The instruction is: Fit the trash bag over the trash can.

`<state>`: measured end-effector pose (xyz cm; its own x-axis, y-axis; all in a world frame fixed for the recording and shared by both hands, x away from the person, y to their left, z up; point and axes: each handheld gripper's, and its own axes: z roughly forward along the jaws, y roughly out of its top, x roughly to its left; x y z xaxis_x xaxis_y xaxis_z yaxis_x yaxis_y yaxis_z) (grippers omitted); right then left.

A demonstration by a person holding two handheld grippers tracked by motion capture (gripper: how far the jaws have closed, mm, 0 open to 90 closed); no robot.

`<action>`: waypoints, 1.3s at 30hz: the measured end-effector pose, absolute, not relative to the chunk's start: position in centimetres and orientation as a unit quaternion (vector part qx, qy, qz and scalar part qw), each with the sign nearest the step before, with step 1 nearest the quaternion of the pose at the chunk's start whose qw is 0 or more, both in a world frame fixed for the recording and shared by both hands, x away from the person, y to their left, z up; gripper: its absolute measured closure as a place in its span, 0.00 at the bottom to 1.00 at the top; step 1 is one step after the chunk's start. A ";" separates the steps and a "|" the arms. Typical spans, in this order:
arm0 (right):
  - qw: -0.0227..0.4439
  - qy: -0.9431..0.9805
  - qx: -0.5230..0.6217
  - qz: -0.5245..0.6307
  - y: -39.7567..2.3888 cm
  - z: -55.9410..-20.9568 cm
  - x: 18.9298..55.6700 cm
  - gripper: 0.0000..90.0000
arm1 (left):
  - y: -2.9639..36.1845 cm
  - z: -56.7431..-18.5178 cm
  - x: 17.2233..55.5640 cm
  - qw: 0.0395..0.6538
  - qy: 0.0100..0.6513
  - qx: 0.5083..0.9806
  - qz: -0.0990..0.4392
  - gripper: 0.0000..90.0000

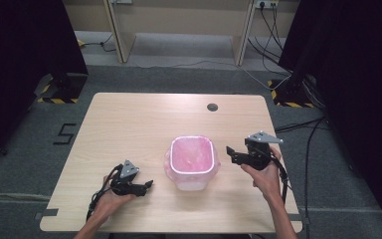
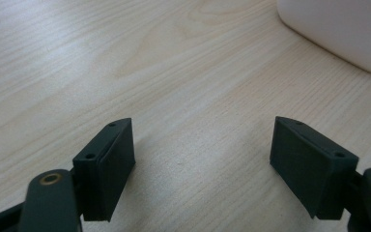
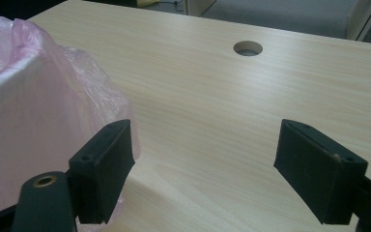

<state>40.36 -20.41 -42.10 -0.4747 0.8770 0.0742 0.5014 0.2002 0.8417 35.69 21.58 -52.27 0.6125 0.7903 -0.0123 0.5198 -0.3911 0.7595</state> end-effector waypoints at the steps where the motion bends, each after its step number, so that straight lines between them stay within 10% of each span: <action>1: 0.220 0.742 0.462 0.432 -20.5 -42.3 40.3 0.24 | 21.6 -52.3 35.7 0.378 0.403 0.814 0.178 0.25; 39: 0.179 0.779 0.466 0.379 -21.3 -49.6 36.0 0.19 | 21.6 -52.3 36.1 0.371 0.412 0.814 0.175 0.16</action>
<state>35.99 -21.29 -49.61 -0.5017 0.8618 0.0745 0.5913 0.2788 0.7567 36.06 21.63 -52.32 0.6001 0.7997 -0.0207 0.5400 -0.3859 0.7480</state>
